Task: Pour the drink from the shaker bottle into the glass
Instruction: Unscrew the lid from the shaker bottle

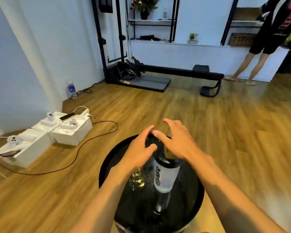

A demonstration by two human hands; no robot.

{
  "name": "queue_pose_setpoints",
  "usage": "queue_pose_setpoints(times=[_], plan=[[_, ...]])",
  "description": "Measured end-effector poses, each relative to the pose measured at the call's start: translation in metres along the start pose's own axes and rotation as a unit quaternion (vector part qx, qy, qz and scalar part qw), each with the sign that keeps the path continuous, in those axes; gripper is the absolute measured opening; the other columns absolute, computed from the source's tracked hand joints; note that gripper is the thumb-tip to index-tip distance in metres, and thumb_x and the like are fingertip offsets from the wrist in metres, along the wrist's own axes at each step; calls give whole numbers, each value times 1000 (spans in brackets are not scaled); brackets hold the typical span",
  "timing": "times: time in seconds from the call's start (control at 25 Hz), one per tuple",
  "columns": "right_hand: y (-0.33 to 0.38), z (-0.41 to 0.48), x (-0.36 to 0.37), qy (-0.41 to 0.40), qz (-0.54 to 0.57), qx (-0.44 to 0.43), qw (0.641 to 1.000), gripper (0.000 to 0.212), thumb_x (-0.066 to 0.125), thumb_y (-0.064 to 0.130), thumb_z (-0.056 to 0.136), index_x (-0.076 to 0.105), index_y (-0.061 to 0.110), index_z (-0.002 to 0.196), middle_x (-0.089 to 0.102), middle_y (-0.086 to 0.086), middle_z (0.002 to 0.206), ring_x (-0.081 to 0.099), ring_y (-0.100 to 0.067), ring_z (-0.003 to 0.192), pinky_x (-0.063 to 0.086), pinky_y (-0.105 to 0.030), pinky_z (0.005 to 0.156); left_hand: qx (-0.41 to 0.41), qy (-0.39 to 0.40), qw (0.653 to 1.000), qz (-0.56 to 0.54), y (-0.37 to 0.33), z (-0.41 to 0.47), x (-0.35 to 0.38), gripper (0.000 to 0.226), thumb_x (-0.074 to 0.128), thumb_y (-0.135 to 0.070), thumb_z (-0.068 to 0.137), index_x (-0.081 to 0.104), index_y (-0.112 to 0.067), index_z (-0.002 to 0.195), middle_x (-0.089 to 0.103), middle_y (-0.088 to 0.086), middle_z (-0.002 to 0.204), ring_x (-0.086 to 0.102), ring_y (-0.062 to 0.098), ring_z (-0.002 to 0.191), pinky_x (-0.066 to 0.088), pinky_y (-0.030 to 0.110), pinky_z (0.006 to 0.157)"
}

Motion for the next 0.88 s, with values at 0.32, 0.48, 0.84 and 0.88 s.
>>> queue_pose_setpoints(times=[0.32, 0.48, 0.84, 0.88], plan=[[-35, 8, 61, 131, -200, 138, 961, 81, 56, 70, 78, 35, 21, 138, 37, -17, 139, 41, -45, 124, 43, -57, 94, -107, 50, 991, -56, 79, -13, 85, 93, 91, -34, 63, 39, -21, 139, 61, -5, 127, 59, 17, 122, 52, 26, 90], [-33, 15, 67, 144, -212, 78, 963, 84, 61, 61, 73, 31, 24, 142, 37, -8, 135, 42, -39, 123, 40, -51, 94, -96, 12, 994, -53, 99, 1, 96, 89, 85, -51, 48, 56, -23, 127, 67, -15, 107, 65, 9, 104, 57, 35, 86], [-41, 20, 64, 198, -253, 36, 946, 95, 62, 73, 66, 32, 22, 141, 43, -3, 141, 42, -32, 127, 37, -50, 99, -45, 20, 998, -28, 99, 6, 98, 89, 91, -44, 58, 48, -22, 134, 69, -13, 107, 64, 14, 109, 53, 36, 93], [-43, 23, 63, 207, -250, 42, 945, 101, 61, 77, 64, 29, 25, 144, 40, -2, 144, 39, -32, 131, 36, -52, 101, -39, 15, 999, -24, 98, 7, 97, 84, 91, -43, 59, 48, -28, 130, 70, -7, 112, 64, 17, 113, 52, 34, 93]])
Point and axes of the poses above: each hand's wrist, its own z-axis towards the middle knuckle, its own x-axis out of the palm, y = z × x, the point moved 8 cm from there along z, towards the middle knuckle
